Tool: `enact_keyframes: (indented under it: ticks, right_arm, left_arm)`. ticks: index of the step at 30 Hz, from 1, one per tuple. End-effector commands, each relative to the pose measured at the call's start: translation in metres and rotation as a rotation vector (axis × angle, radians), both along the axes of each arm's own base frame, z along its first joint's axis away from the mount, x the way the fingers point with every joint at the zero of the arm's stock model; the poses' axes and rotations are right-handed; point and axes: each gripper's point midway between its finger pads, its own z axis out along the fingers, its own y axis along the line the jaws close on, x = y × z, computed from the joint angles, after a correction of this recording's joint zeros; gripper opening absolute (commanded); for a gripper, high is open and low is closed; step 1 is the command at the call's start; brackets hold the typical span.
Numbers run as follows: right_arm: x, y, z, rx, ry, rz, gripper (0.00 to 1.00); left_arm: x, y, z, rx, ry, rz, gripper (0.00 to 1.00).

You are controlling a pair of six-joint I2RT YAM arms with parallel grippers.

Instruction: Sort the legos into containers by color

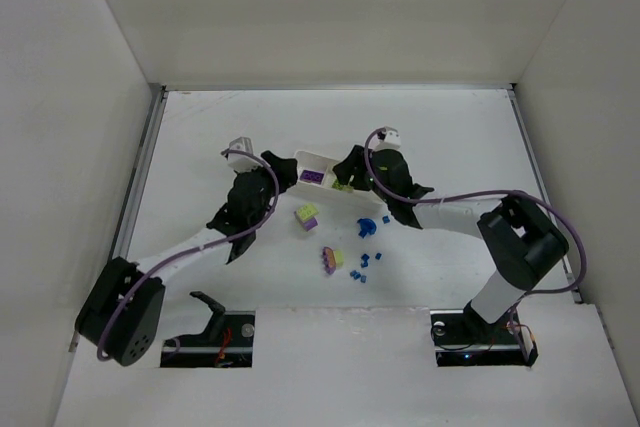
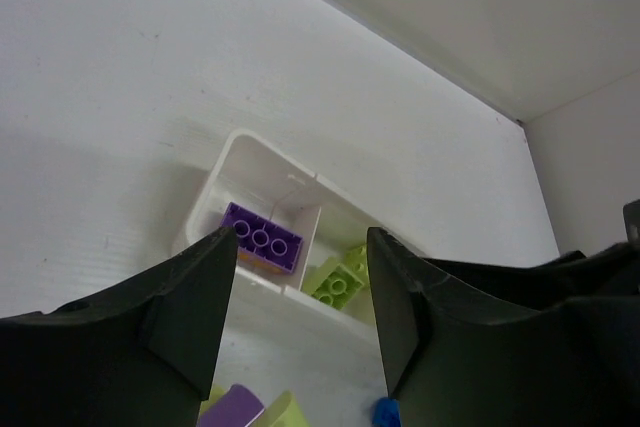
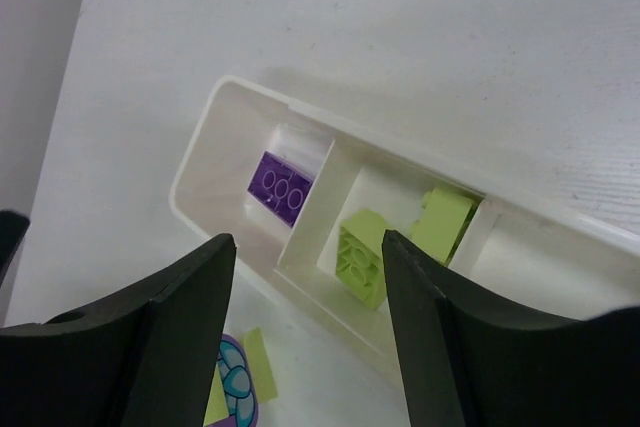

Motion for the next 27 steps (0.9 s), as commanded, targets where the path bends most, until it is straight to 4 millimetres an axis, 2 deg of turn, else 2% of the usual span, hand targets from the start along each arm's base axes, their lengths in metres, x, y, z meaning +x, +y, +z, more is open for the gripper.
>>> enact_keyframes:
  ticks: [1,3,5,8,10,12,15,18,20,27]
  right_arm:
    - [0.008,-0.003,0.029,0.008,-0.070,-0.030,0.68]
    - [0.001,-0.005,0.031,0.000,-0.078,-0.028,0.67]
    - [-0.012,-0.002,0.029,-0.009,-0.078,-0.001,0.61]
    - [-0.042,0.012,0.022,-0.026,-0.068,0.076,0.44]
    - [-0.068,0.025,0.017,-0.050,-0.066,0.144,0.42]
    - [-0.088,0.038,0.015,-0.071,-0.077,0.210,0.50]
    - [-0.123,0.060,0.011,-0.123,-0.095,0.324,0.74]
    - [-0.142,0.074,0.009,-0.178,-0.118,0.401,0.87]
    - [-0.143,0.081,0.003,-0.219,-0.126,0.419,0.91]
    - [-0.119,0.087,-0.013,-0.318,-0.104,0.338,0.93]
  left_arm:
    - [-0.017,0.008,-0.004,0.022,0.007,0.008,0.51]
    - [-0.026,0.011,-0.010,0.038,0.030,0.000,0.51]
    - [-0.033,0.014,-0.016,0.046,0.050,-0.002,0.50]
    - [-0.041,0.021,-0.022,0.042,0.071,0.010,0.50]
    - [-0.044,0.026,-0.025,0.042,0.081,0.019,0.50]
    - [-0.046,0.030,-0.028,0.045,0.092,0.026,0.50]
    - [-0.049,0.033,-0.032,0.047,0.111,0.026,0.50]
    - [-0.051,0.035,-0.033,0.039,0.128,0.032,0.50]
    - [-0.051,0.035,-0.032,0.027,0.131,0.031,0.50]
    - [-0.056,0.037,-0.029,-0.006,0.144,0.039,0.50]
